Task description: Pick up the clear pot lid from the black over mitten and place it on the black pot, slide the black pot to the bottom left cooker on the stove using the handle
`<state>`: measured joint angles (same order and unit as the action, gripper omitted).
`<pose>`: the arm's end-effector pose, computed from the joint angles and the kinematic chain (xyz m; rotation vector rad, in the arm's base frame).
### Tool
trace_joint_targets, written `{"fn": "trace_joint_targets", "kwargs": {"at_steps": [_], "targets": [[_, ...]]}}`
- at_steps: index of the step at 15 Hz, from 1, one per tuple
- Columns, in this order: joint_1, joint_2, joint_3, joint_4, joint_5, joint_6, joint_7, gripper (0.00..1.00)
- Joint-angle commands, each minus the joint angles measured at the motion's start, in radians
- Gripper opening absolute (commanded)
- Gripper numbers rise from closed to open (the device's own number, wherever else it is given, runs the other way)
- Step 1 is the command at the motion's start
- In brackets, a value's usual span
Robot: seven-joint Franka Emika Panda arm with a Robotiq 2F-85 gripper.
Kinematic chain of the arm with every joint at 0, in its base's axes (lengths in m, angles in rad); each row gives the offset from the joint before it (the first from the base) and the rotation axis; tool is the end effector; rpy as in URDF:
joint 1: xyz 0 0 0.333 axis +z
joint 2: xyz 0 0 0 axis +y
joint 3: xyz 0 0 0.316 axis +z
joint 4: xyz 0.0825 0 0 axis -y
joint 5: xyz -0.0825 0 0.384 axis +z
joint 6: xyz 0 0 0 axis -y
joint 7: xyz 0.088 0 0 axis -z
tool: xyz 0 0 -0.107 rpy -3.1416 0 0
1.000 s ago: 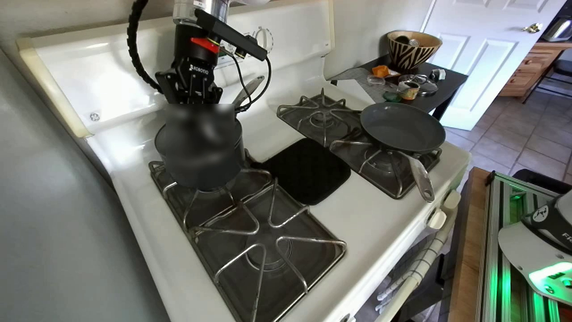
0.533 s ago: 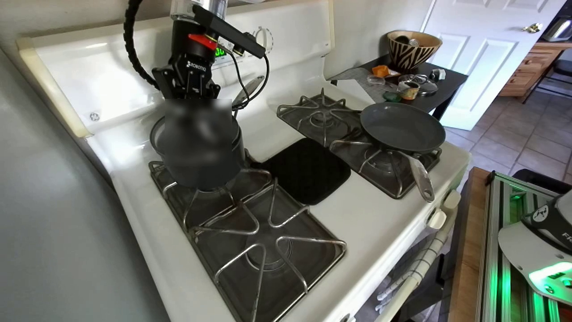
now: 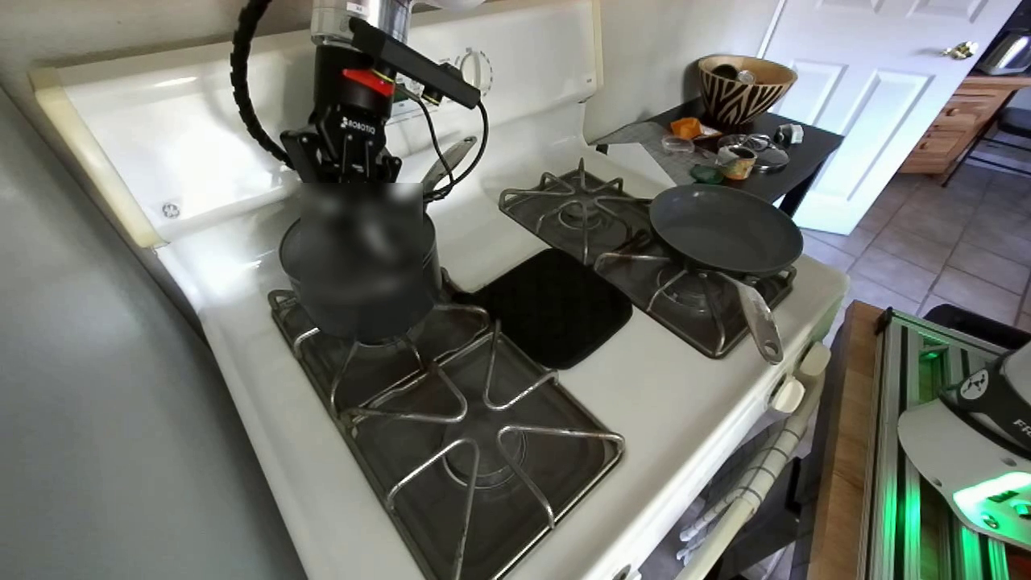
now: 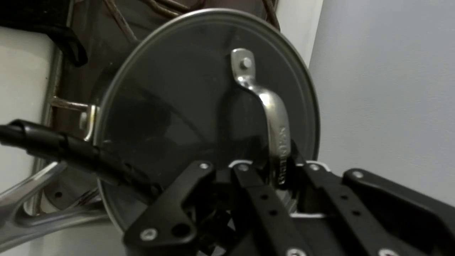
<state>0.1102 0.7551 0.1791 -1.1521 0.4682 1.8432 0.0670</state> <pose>0.7205 0.2106 0.3636 -2.5816 -0.0449 0.1994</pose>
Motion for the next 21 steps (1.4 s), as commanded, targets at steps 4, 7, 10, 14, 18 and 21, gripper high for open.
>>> {"fn": "trace_joint_targets", "kwargs": {"at_steps": [4, 7, 10, 14, 18, 21], "targets": [[-0.003, 0.004, 0.005, 0.045, -0.015, -0.045, 0.034, 0.51], [-0.004, -0.014, 0.006, 0.054, -0.015, -0.044, 0.035, 0.75], [-0.005, -0.043, 0.001, 0.050, -0.018, -0.039, 0.042, 0.99], [0.000, -0.102, -0.021, 0.021, -0.049, -0.008, 0.055, 1.00], [0.014, -0.160, -0.070, -0.016, -0.164, 0.017, -0.008, 1.00], [0.016, -0.183, -0.084, -0.035, -0.271, 0.020, -0.104, 1.00]]}}
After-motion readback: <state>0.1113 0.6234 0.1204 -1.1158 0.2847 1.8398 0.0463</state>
